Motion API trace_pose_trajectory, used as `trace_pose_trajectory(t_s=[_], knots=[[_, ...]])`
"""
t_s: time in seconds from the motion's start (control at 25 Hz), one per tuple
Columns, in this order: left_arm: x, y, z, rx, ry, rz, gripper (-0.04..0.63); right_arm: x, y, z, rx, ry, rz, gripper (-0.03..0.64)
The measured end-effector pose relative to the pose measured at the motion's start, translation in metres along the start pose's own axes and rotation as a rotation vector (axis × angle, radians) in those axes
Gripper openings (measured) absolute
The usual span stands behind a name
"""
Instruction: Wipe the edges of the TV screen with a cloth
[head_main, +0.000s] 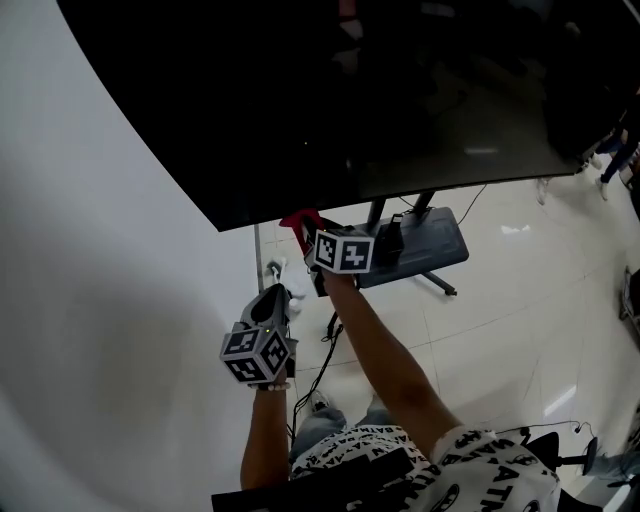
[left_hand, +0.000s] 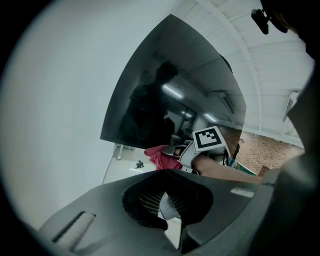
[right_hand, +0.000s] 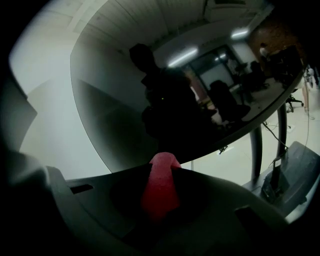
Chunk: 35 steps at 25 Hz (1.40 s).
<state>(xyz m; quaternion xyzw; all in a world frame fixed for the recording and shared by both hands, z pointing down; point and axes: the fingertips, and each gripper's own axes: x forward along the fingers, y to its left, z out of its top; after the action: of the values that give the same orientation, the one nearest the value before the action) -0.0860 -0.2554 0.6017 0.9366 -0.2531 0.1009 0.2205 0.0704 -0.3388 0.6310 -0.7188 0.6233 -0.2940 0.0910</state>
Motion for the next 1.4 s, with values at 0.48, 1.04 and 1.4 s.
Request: trace_pose_trajectory(t_s=[0.48, 1.04, 1.4], knots=[[0.066, -0.124, -0.027, -0.003, 0.012, 0.009, 0.002, -0.076, -0.115, 0.053, -0.022, 0.009, -0.013, 0.057], [0.149, -0.228, -0.047, 0.119, 0.083, -0.112, 0.002, -0.153, -0.24, 0.108, -0.032, -0.037, -0.115, 0.057], [0.195, -0.288, -0.066, 0.18, 0.123, -0.154, 0.002, -0.183, -0.296, 0.131, -0.036, -0.046, -0.124, 0.058]])
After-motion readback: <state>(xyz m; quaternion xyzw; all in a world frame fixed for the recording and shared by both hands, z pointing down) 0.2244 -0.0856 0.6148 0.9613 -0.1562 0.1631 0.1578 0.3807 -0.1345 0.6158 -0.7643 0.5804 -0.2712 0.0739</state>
